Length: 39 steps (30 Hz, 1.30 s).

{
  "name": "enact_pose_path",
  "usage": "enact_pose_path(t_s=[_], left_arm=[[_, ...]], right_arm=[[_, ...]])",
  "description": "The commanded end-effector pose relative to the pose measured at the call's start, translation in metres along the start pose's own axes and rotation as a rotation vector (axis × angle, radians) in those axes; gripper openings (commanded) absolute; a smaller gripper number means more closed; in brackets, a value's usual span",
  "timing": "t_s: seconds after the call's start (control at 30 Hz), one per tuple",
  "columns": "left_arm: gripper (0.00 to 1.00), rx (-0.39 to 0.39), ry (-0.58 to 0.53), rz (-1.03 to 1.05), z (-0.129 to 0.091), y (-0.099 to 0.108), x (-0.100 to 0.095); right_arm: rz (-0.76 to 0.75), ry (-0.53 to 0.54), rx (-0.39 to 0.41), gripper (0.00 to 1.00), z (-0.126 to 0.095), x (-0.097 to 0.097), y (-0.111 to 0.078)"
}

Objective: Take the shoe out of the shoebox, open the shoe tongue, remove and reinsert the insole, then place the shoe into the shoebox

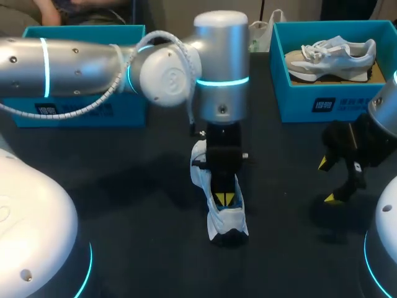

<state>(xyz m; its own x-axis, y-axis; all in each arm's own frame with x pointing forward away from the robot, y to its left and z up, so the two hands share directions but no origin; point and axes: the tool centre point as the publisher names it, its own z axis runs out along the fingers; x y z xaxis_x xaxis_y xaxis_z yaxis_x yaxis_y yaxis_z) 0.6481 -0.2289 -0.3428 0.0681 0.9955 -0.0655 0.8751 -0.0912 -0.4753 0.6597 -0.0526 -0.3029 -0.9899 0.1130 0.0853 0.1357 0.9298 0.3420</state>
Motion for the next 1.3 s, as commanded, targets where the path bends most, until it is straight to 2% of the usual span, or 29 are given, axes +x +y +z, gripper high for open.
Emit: enact_pose_path(t_s=[0.03,0.37,0.57,0.77,0.93,1.03,1.23,1.3], left_arm=[[0.0,-0.008,0.001,-0.004,0.017,-0.002,0.001],[0.0,-0.035,-0.027,-0.026,0.031,0.009,0.005],[0.0,-0.047,-0.062,0.002,0.014,0.0,0.003],[0.0,-0.074,-0.073,-0.001,0.01,-0.007,-0.007],[0.0,-0.055,-0.094,0.017,0.003,-0.015,-0.008],[0.0,-0.045,-0.091,0.028,0.011,-0.017,-0.013],[0.0,-0.04,-0.06,0.019,0.04,-0.009,-0.02],[0.0,-0.074,-0.051,0.007,0.05,-0.005,-0.022]], right_arm=[[0.001,-0.004,0.003,1.0,0.0,0.002,0.0],[0.001,-0.004,0.003,1.0,0.0,0.002,0.0],[0.001,-0.004,0.003,1.0,0.0,0.002,0.0],[0.001,-0.004,0.003,1.0,0.0,0.002,0.0],[0.001,-0.004,0.003,1.0,0.0,0.002,0.0],[0.001,-0.004,0.003,1.0,0.0,0.002,0.0],[0.001,-0.004,0.003,1.0,0.0,0.002,0.0],[0.001,-0.004,0.003,1.0,0.0,0.002,0.0]])
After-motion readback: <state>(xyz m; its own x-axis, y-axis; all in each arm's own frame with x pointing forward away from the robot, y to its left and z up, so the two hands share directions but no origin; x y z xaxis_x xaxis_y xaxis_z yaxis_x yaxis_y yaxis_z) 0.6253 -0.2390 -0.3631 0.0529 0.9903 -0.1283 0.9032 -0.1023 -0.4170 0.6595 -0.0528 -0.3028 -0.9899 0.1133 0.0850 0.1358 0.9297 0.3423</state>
